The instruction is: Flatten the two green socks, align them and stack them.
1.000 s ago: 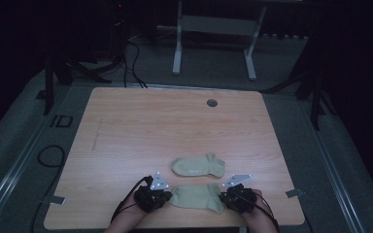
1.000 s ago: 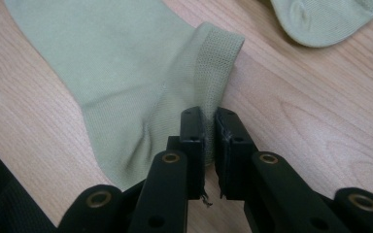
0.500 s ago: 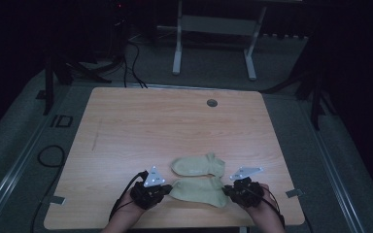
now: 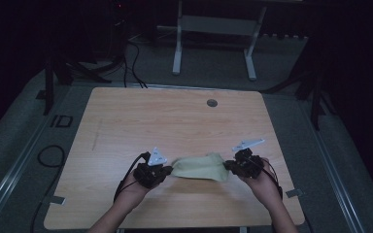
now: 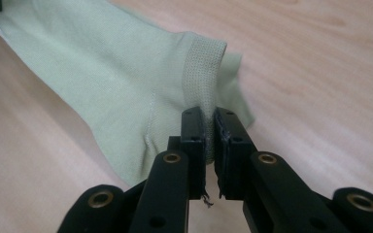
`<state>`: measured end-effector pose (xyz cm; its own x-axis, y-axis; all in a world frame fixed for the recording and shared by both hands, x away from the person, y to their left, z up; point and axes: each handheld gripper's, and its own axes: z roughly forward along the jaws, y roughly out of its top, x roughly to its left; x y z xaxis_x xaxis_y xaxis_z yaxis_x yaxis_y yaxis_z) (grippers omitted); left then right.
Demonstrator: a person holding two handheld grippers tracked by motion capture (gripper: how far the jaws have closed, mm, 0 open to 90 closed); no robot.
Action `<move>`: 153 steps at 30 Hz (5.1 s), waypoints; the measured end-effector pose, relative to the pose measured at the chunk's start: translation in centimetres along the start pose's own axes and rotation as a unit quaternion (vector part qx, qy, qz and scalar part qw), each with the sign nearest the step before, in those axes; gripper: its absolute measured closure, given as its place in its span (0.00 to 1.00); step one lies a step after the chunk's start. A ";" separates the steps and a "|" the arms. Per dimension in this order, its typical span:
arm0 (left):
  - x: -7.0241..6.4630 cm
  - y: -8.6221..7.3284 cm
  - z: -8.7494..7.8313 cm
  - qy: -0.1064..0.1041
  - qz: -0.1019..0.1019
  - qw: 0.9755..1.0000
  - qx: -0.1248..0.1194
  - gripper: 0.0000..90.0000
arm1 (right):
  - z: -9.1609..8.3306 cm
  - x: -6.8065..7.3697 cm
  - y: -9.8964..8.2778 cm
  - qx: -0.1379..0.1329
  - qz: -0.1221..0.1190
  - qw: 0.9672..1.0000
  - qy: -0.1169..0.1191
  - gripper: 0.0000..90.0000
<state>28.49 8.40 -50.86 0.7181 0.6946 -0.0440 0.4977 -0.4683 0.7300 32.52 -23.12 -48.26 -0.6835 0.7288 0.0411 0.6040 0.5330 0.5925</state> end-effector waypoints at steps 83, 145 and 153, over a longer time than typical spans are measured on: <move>2.2 0.4 7.1 0.029 -0.003 0.998 0.063 0.99 | 7.6 0.1 -0.3 0.023 0.008 0.999 0.031 0.96; 3.2 -5.0 0.5 -0.003 -0.039 0.998 -0.041 0.02 | 2.6 -3.2 -5.5 -0.088 0.003 0.996 -0.012 0.15; 4.1 -6.6 -0.9 0.010 -0.050 0.997 -0.051 0.02 | 1.3 -4.5 -7.2 -0.089 0.024 0.995 -0.031 0.15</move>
<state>27.70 14.78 -55.25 0.6563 0.7469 -0.1073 0.5141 -0.3385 0.7881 31.82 -29.68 -53.78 -0.6262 0.7792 0.0265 0.5492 0.4167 0.7244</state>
